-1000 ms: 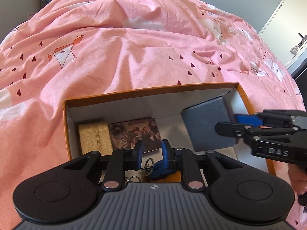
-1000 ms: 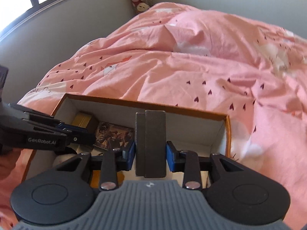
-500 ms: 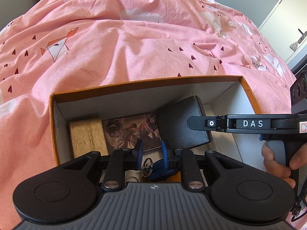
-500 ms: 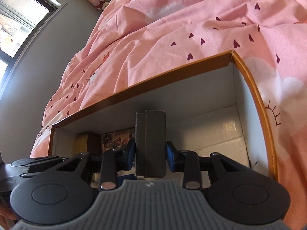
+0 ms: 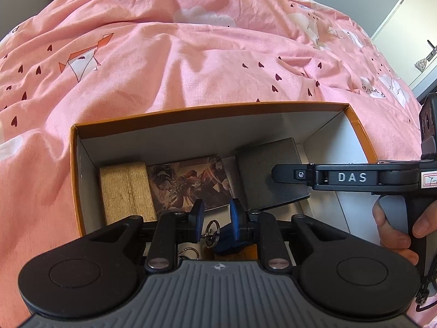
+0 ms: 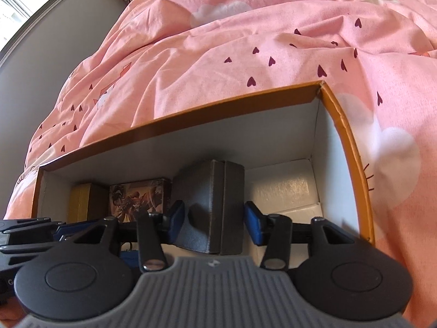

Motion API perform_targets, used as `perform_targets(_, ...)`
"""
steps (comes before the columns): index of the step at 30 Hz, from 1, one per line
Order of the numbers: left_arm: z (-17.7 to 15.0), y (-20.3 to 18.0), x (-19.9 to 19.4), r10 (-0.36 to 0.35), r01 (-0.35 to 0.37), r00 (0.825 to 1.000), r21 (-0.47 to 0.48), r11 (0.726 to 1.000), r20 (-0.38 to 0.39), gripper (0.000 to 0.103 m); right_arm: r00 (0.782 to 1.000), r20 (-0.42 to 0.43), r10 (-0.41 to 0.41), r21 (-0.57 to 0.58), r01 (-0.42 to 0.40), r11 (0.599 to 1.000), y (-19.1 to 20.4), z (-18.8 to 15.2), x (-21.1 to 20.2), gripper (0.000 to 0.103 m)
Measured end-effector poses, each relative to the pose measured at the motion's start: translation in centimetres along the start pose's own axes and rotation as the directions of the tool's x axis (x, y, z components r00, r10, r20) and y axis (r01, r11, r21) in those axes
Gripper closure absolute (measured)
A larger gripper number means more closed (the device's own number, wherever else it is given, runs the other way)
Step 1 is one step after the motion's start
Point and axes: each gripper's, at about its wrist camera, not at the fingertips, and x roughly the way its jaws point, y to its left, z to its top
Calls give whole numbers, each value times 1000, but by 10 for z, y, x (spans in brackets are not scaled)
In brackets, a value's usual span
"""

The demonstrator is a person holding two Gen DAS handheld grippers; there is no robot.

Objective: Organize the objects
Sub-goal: 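Open the left tool to release the white box while the right tool lowers the grey box, then open the right tool and withdraw both tools from the orange box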

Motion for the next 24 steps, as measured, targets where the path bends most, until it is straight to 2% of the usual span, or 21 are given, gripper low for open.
perform_targets(3,0,1,0,-1,1,1000,-6,1000,-1,80,1000,23,8,-28,-8,1000,2,0,-6,42)
perform_targets(5,-1,1,0,1,-1,1000,-10,1000,-3,80,1000,14,23,-45,-22,999,4,2,-5,54)
perform_targets(6,-1,1,0,1,-1,1000,-11,1000,-3,80,999,-6,37,-40,-37,999,5,2,-2,63)
perform_targets(8,-2,1,-1,2,-2,1000,-11,1000,-3,80,998,-29,54,-30,-55,998,7,1,4,66)
perform_targets(9,-3,1,-1,1,-1,1000,-10,1000,-2,80,999,-15,49,-41,-50,998,9,1,4,67)
perform_targets(12,-5,1,-3,-5,5,1000,6,1000,-1,80,999,1,35,-75,-35,997,15,-1,0,66)
perform_targets(15,-7,-1,-5,-11,11,1000,16,1000,-4,80,1000,12,17,-176,-15,984,21,-4,-9,51)
perform_targets(16,-8,-2,-5,-16,16,1000,21,1000,-2,80,1000,13,-2,-227,5,974,23,-6,-12,50)
perform_targets(18,-10,-5,-6,-22,22,1000,31,999,0,80,999,1,-35,-347,33,937,27,-9,-14,48)
perform_targets(20,-12,-10,-6,-20,20,1000,49,999,4,80,998,-37,-48,-465,25,885,30,-13,-14,42)
perform_targets(22,-13,-12,-7,-12,11,1000,59,998,8,80,995,-82,-64,-581,4,814,34,-20,-10,41)
perform_targets(24,-12,-13,-8,-7,6,1000,59,998,11,80,989,-91,-115,-687,21,726,40,-27,-5,41)
